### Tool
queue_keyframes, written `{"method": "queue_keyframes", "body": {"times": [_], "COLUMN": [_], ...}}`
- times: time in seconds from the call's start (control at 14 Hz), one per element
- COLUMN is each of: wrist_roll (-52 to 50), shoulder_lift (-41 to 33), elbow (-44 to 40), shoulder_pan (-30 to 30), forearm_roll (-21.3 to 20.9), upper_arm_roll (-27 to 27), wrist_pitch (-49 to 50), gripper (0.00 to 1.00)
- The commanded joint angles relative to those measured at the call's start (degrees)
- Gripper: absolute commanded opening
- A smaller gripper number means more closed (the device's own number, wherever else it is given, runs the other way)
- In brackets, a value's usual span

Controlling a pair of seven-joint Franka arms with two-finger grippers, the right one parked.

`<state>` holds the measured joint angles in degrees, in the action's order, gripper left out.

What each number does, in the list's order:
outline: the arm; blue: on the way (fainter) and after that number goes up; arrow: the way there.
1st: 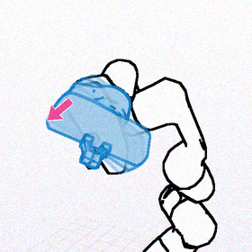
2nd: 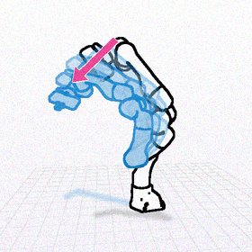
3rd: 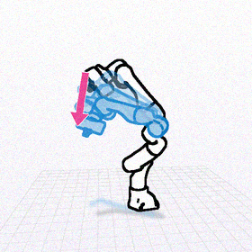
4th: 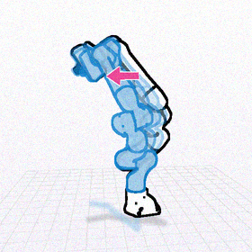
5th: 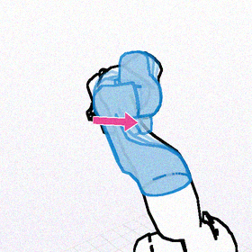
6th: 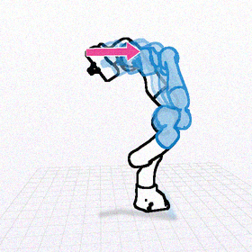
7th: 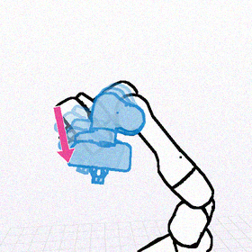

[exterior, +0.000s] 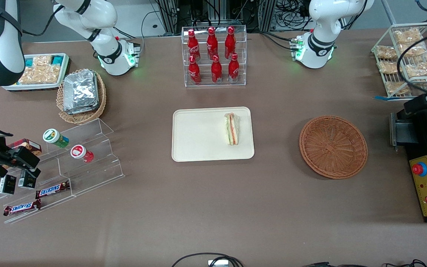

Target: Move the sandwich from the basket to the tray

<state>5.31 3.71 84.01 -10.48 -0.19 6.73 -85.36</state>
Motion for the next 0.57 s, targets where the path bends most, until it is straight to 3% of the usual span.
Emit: {"method": "queue_keyframes", "body": {"times": [0.0, 0.5], "wrist_roll": [0.84, 0.84], "shoulder_lift": [-3.18, -3.62], "elbow": [2.12, 2.12], "shoulder_pan": [3.0, 4.5], "forearm_roll": [-0.25, -0.16], "upper_arm_roll": [-0.75, -0.66], "wrist_pitch": [0.72, 1.78], "gripper": [1.0, 1.0]}}
